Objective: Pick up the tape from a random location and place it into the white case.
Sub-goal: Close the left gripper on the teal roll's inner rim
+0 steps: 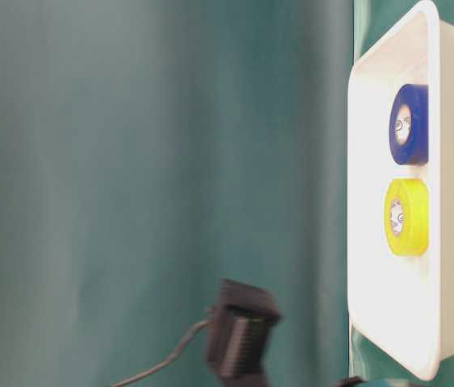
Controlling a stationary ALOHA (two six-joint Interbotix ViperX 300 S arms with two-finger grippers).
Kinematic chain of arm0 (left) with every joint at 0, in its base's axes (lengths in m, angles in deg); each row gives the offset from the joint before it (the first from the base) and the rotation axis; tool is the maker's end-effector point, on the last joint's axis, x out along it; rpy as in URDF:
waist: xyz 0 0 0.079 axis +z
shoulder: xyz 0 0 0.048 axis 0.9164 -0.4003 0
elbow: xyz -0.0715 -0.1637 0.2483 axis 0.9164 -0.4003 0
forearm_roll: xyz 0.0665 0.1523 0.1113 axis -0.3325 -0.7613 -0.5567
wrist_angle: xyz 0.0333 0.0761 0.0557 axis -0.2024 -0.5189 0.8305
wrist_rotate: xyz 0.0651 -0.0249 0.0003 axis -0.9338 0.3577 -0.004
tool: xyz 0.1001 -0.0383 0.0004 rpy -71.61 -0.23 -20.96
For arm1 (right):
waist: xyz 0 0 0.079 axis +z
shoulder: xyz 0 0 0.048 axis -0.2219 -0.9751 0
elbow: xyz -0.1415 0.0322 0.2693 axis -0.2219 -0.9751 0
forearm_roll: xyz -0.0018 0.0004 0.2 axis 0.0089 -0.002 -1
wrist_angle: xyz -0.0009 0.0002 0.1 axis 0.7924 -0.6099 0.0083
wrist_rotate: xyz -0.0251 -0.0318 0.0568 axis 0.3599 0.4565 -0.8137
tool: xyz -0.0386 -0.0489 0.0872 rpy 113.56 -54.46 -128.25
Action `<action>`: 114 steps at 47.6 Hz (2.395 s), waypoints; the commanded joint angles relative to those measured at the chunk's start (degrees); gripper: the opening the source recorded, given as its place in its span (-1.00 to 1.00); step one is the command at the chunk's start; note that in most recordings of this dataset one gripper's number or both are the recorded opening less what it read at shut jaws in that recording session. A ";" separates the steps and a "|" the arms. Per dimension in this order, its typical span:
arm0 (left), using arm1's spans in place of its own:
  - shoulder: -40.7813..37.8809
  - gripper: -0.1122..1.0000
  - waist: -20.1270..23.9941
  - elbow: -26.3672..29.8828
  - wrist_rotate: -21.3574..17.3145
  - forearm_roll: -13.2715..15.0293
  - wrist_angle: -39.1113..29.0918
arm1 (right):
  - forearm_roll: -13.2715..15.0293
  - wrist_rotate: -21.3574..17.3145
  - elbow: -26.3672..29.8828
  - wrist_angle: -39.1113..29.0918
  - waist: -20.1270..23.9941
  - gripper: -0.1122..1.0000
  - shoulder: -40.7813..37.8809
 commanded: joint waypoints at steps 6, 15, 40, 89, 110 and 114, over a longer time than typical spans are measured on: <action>4.57 -0.41 -0.18 2.99 -0.09 0.00 -5.27 | -0.09 -0.09 1.67 0.18 -0.18 0.82 -0.09; 8.26 -0.41 -0.26 5.27 -0.09 -0.09 -10.20 | -0.09 -0.09 1.85 -0.09 -0.18 0.82 -0.09; 16.35 -0.41 -0.88 14.15 -0.53 -0.35 -22.41 | -0.09 -0.09 2.72 -1.67 -0.09 0.82 -0.09; 19.51 -0.41 -0.97 22.41 -0.53 -0.70 -33.40 | -0.09 -0.09 3.25 -2.46 -0.18 0.82 -0.09; 19.60 -0.41 -0.97 22.41 -0.53 -0.70 -33.22 | -0.09 -0.18 3.25 -2.46 -0.18 0.82 -0.09; 19.51 -0.41 -0.97 22.41 -0.53 -0.70 -33.22 | -0.09 -0.18 3.16 -2.46 -0.18 0.82 -0.09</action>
